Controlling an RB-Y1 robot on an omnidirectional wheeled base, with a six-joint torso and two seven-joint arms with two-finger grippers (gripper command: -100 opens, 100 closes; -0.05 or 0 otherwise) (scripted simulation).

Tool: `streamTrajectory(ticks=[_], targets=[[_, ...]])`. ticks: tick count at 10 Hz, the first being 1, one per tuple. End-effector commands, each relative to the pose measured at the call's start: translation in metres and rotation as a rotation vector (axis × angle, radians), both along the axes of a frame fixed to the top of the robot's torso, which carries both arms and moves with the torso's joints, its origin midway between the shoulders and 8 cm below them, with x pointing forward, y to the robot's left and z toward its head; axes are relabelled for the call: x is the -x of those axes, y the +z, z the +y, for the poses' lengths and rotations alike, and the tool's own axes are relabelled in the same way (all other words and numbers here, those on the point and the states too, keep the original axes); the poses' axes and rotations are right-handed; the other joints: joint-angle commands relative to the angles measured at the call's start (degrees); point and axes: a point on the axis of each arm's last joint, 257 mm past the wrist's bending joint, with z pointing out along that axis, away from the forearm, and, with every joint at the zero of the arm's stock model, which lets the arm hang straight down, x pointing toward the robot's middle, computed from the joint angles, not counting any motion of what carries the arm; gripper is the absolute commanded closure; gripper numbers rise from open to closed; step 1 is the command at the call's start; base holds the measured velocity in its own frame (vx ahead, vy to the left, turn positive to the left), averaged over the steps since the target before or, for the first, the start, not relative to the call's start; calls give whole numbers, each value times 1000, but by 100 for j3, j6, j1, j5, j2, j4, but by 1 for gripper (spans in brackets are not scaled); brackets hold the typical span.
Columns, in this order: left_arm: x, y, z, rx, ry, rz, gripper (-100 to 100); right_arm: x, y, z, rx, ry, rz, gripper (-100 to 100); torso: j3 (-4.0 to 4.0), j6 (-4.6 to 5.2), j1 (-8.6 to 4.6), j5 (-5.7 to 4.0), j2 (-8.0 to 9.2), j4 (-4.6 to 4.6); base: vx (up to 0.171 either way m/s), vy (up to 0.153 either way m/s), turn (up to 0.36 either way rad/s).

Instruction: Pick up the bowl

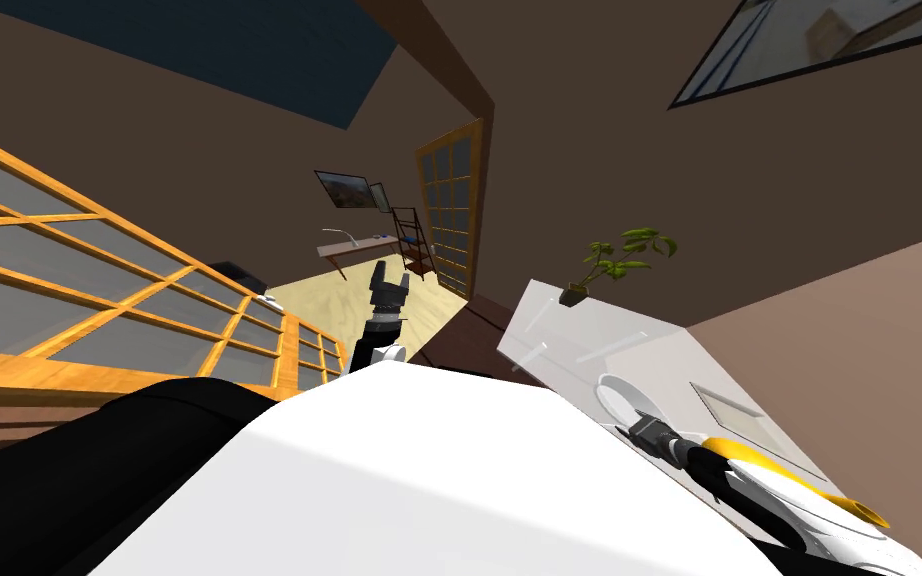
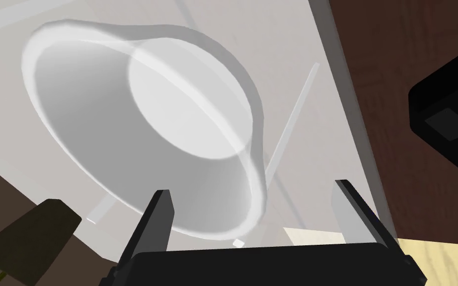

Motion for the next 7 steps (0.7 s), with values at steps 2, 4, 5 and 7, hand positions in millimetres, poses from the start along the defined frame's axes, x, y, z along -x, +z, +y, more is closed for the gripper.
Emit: streamTrajectory(ticks=[2, 4, 5, 7], targets=[[0, 0, 0, 0, 0, 0, 0, 0, 0, 0, 1, -1, 1, 0, 12, 2, 3, 1, 22, 5, 24, -4, 4], [0, 0, 0, 0, 0, 0, 0, 3, -18, 11, 1, -16, 1, -100, 24, 1, -4, -1, 40, 9, 3, -54, 75], [0, 0, 0, 0, 0, 0, 0, 4, -22, 14, 1, -20, 1, -100, 26, 1, -20, -4, 45, 10, 7, -85, 49], [0, 0, 0, 0, 0, 0, 0, 3, -18, 11, 1, -18, 0, 100, 26, 3, -11, -3, 44, 10, 4, -21, 6]])
